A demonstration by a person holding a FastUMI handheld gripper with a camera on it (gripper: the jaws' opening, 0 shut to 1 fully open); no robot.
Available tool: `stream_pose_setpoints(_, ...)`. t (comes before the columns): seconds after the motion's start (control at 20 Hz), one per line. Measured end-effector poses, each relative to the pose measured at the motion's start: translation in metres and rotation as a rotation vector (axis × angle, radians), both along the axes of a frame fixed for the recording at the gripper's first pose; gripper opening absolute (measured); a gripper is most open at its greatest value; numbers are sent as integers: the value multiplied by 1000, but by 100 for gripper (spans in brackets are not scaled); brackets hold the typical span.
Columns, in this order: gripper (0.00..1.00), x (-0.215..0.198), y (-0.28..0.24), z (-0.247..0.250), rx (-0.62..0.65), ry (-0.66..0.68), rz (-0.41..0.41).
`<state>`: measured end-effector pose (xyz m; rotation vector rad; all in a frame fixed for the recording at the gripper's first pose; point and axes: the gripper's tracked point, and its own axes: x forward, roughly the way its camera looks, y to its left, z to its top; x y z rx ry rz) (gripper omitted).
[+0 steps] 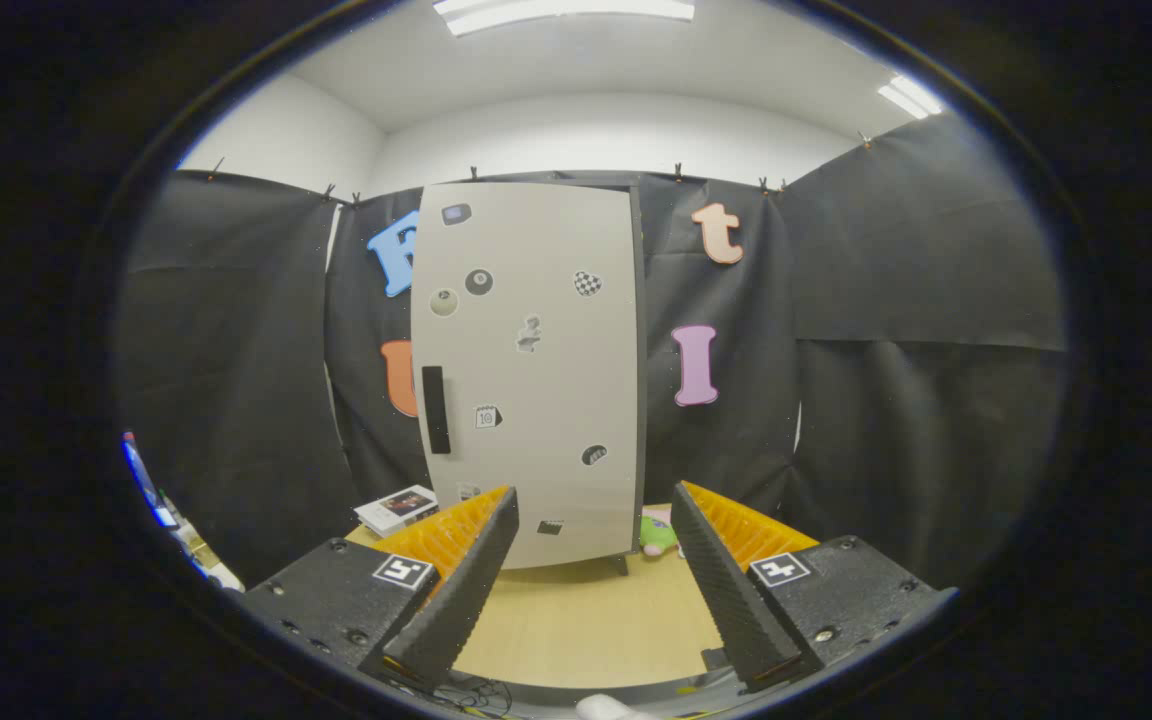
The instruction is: Open the shoe cabinet door, grab the shoes and put them into the shoe cabinet, then close the shoe cabinet door.
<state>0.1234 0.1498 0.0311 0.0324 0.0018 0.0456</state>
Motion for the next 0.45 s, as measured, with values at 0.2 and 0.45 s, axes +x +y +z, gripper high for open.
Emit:
stream_pose_setpoints(0.2, 100, 1, 4, 2, 9, -5, 10)
stream_pose_setpoints(0.45, 100, 4, 6, -5, 5, 11, 18)
